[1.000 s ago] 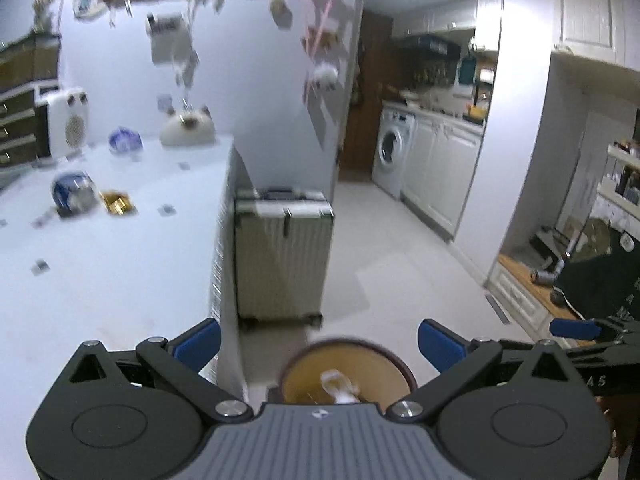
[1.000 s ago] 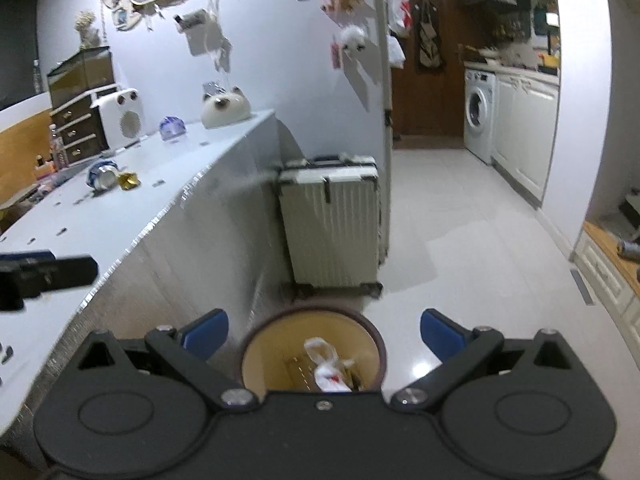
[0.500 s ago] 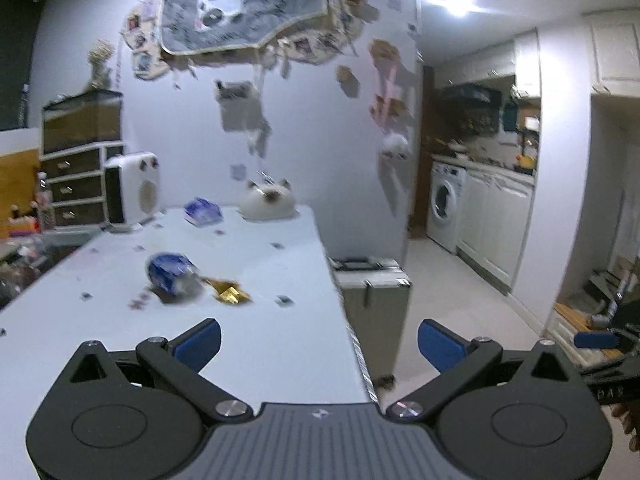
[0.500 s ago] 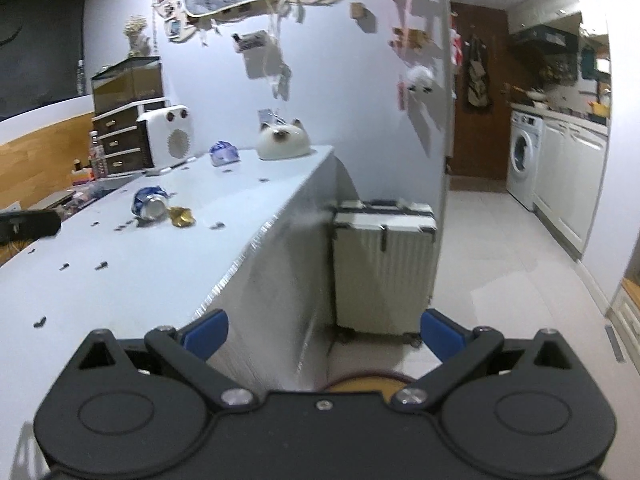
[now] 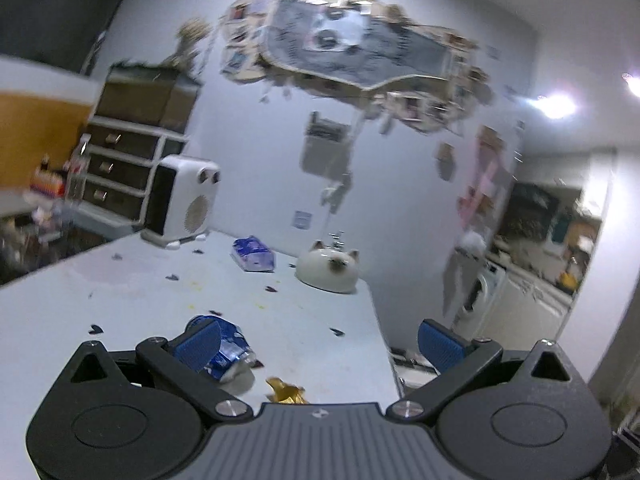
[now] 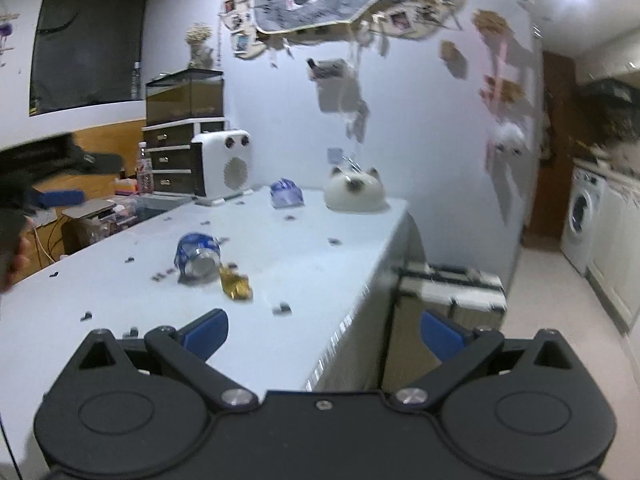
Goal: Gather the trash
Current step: 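Withdraw both tools from the wastebasket back toward the table, then reach the left tool toward the blue crushed can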
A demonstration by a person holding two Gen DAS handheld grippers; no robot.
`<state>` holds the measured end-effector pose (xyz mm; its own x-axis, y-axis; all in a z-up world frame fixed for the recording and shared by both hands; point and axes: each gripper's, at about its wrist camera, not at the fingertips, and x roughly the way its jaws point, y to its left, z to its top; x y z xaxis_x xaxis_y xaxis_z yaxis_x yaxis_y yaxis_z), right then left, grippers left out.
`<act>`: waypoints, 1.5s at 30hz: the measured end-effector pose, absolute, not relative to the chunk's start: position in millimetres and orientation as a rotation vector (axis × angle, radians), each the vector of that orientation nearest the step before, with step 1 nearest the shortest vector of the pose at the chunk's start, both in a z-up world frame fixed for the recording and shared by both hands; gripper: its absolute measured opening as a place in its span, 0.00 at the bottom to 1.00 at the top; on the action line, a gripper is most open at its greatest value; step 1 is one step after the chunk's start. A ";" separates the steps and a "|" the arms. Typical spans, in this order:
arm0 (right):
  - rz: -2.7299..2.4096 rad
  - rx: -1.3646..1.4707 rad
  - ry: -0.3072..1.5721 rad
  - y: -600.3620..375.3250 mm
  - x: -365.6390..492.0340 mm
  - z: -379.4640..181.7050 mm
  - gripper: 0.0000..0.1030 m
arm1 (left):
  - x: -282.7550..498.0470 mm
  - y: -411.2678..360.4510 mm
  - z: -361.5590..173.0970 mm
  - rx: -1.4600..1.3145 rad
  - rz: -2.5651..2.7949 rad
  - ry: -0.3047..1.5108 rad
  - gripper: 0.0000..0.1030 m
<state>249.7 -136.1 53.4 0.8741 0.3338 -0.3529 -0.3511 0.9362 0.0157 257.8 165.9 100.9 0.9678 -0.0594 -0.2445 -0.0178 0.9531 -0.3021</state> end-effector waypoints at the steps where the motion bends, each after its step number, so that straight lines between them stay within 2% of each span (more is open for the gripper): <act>1: 0.364 -0.051 0.352 -130.7 257.4 55.2 1.00 | 267.1 171.5 95.7 -0.335 -0.007 0.259 1.00; 10: 0.377 -0.058 0.403 -89.9 314.2 27.2 1.00 | 362.6 236.0 9.1 -0.752 0.047 0.432 1.00; 16: 0.454 -0.151 0.418 -64.4 329.4 -2.2 1.00 | 390.9 278.5 -45.8 -1.172 -0.007 0.410 1.00; 18: 0.491 -0.134 0.421 -60.4 337.1 -6.5 1.00 | 390.3 284.1 -46.2 -1.169 -0.035 0.323 1.00; 23: 0.520 -0.104 0.428 -41.1 363.6 -10.8 1.00 | 403.7 290.5 -49.5 -1.154 -0.091 0.317 1.00; 25: 0.525 -0.106 0.426 -30.6 373.6 -10.8 0.97 | 410.6 289.6 -50.4 -1.160 -0.119 0.326 1.00; 27: 0.540 -0.107 0.425 -20.2 383.9 -10.3 0.83 | 419.2 287.4 -50.8 -1.152 -0.138 0.332 1.00; 33: 0.546 -0.134 0.431 10.7 412.8 -13.9 0.81 | 440.1 280.8 -51.8 -1.143 -0.163 0.389 0.96; 39: 0.578 -0.194 0.462 43.0 434.8 -26.5 0.77 | 451.6 284.9 -59.5 -1.182 -0.141 0.426 0.76; 42: 0.590 -0.204 0.489 58.0 445.8 -33.2 0.75 | 454.9 285.8 -63.5 -1.180 -0.126 0.451 0.61; 44: 0.580 -0.201 0.506 65.3 452.3 -39.2 0.74 | 456.0 286.7 -67.9 -1.187 -0.110 0.471 0.44; 45: 0.579 -0.199 0.519 68.5 455.4 -41.8 0.71 | 456.4 287.4 -70.2 -1.191 -0.100 0.481 0.39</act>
